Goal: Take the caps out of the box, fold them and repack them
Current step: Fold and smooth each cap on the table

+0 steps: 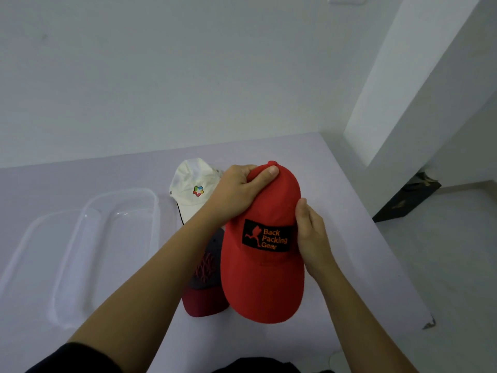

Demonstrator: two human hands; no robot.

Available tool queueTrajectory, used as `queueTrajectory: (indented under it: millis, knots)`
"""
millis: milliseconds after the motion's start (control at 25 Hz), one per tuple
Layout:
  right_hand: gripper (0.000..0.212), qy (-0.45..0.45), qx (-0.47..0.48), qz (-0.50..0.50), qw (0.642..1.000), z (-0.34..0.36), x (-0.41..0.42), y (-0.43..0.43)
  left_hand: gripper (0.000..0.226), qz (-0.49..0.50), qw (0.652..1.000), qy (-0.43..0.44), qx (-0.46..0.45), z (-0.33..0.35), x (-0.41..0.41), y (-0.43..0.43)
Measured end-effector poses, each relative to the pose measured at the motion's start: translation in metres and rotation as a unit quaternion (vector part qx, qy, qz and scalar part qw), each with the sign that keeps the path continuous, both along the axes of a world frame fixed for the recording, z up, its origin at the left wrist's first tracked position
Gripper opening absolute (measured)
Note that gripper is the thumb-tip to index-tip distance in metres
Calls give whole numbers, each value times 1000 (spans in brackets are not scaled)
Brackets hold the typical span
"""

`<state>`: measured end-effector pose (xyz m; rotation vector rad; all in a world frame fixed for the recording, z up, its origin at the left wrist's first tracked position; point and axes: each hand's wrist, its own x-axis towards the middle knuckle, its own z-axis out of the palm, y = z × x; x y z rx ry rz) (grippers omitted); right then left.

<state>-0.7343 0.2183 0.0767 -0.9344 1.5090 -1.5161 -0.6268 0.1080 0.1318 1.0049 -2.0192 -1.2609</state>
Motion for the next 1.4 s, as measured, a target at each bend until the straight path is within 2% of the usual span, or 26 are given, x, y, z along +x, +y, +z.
queueTrajectory:
  millis: [80, 120, 240, 320, 400, 560, 680, 760, 840, 960, 1040, 1080, 1160, 1200, 1280, 1400]
  knots:
    - [51, -28, -3, -81, 996, 1, -3, -1, 36, 11, 1000, -22, -18, -1, 0, 0]
    - [55, -33, 0, -118, 992, 2, -4, -2, 34, 24, 999, -22, 5, -6, 3, -2]
    - [53, -40, 3, -210, 977, -4, -17, -4, 40, 37, 975, -1, 218, -34, 18, 1]
    - [65, 1, -6, -231, 973, -4, -19, -5, 59, 12, 957, -3, 288, -50, 23, 15]
    - [64, 32, -16, -222, 974, -6, -16, -6, 72, 13, 961, 20, 276, -54, 19, 28]
    - [56, 40, -10, -191, 981, -12, -13, -9, 73, 10, 968, 50, 247, -44, 22, 24]
    - [61, 55, -8, -173, 983, -11, -16, -7, 61, -28, 979, 55, 197, -39, 27, 22]
    - [58, 32, 47, -114, 992, -5, -18, -6, 45, -18, 981, 54, 184, -41, 25, 20]
    - [51, 1, 126, -11, 992, -3, -24, -6, 41, -2, 969, 77, 234, -50, 26, 13]
    - [44, -28, 152, 93, 984, -11, -37, -3, 35, 8, 938, 90, 334, -66, 35, 1]
    - [33, 21, 167, 86, 982, -13, -39, -2, 29, 55, 948, 32, 312, -66, 30, -1]
    - [32, 46, 166, 69, 983, -12, -36, -4, 25, 120, 950, 10, 287, -64, 23, 1]
    - [41, 71, 144, 26, 987, -11, -21, -11, 32, 240, 942, 18, 234, -55, 9, 13]
    - [48, 58, 132, -7, 990, -10, -14, -13, 39, 260, 940, 51, 213, -52, 4, 18]
    - [56, 5, 132, -70, 989, -3, -9, -15, 47, 245, 949, 96, 176, -51, 2, 20]
    - [62, -37, 140, -69, 987, 3, -16, -17, 47, 225, 959, 86, 151, -49, 8, 11]
